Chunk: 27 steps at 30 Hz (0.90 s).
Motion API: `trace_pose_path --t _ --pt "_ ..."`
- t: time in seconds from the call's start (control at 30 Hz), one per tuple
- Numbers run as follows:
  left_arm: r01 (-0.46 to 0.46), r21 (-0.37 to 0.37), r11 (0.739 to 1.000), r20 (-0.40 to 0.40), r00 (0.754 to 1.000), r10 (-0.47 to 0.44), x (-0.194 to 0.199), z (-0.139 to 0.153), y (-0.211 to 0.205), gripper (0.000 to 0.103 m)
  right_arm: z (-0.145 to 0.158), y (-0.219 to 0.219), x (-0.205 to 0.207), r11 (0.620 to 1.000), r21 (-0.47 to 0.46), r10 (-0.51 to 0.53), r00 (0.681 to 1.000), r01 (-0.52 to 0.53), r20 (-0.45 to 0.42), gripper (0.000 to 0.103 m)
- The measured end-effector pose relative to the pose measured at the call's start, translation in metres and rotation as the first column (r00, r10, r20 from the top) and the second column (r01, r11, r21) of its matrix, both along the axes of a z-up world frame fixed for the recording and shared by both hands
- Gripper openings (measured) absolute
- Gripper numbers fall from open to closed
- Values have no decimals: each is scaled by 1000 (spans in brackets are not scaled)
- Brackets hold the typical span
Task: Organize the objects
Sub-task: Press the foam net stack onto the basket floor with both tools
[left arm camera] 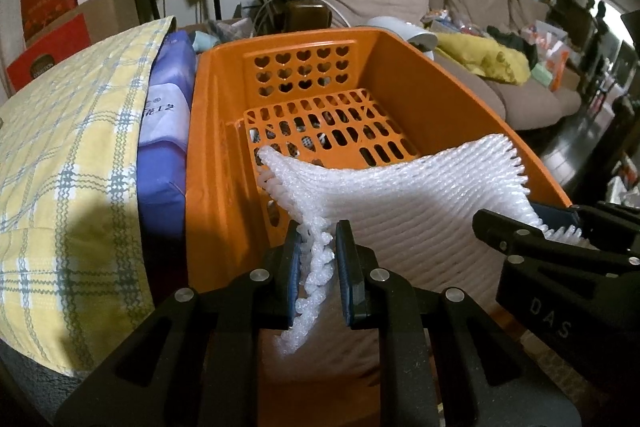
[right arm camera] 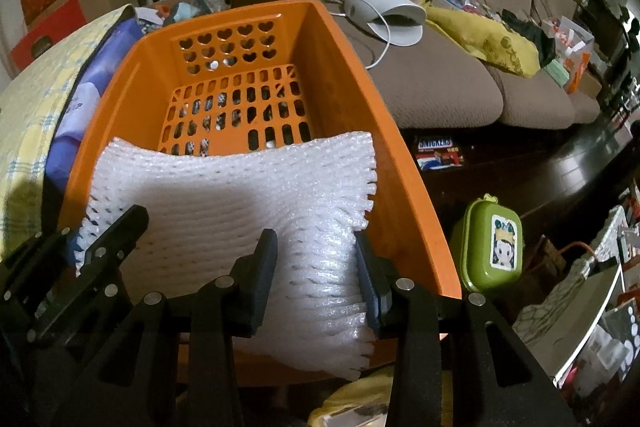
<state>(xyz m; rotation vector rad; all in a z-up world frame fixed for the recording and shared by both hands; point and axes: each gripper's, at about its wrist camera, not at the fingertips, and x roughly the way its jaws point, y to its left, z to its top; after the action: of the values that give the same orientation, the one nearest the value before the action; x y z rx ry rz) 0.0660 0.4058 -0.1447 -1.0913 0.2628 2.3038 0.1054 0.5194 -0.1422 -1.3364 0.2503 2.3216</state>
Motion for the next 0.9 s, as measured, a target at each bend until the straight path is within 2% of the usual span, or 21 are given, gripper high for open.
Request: trace_pose_path --t 0.67,0.9 --pt "30 -54 998 -17 999 -31 1 -3 5 16 -4 -2 -3 1000 27 8 1000 -8 26 41" --pt "34 -70 997 -19 999 -35 1 -4 5 19 -5 0 -2 1000 31 -3 999 2 39 45"
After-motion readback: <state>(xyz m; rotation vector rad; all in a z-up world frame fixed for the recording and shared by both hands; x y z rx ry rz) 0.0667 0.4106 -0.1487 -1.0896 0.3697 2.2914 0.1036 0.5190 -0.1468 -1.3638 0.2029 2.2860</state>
